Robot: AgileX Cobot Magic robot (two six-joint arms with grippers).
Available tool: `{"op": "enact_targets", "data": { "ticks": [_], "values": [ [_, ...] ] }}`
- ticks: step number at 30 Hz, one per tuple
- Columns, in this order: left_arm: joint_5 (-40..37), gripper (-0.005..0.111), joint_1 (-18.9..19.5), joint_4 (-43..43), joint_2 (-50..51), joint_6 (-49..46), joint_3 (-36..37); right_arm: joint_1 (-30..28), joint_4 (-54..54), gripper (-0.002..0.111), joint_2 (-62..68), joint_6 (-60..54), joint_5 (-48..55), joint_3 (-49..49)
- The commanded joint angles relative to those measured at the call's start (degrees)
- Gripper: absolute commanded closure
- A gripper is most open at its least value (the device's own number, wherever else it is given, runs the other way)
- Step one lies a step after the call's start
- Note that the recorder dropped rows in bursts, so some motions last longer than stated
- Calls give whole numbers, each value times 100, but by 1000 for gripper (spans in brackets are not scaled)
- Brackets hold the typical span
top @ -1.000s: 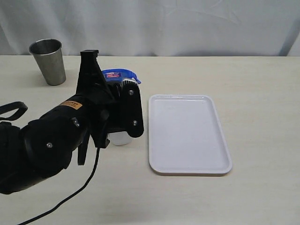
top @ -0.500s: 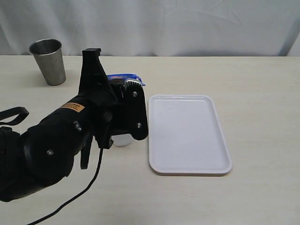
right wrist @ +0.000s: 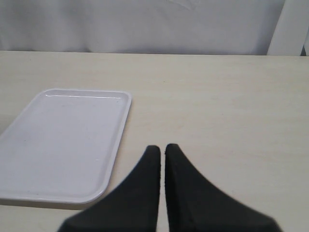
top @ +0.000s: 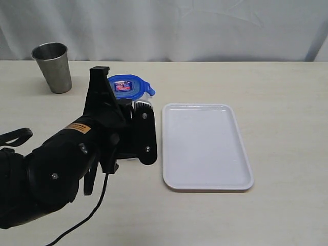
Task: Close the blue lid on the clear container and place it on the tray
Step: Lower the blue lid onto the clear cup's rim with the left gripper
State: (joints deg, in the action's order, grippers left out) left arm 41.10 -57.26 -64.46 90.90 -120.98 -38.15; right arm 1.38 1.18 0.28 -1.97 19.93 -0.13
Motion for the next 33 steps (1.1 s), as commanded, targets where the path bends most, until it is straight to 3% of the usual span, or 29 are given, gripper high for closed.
{"op": "enact_targets", "data": {
  "ticks": [1, 28, 33],
  "values": [
    [-184, 107, -14, 16, 14, -183, 32, 11, 3, 104, -28, -21, -19, 13],
    [-418, 106, -14, -93, 14, -172, 32, 11, 3, 104, -28, -21, -19, 13],
    [-473, 89, -14, -103, 14, -172, 32, 11, 3, 104, -28, -21, -19, 13]
  ]
}}
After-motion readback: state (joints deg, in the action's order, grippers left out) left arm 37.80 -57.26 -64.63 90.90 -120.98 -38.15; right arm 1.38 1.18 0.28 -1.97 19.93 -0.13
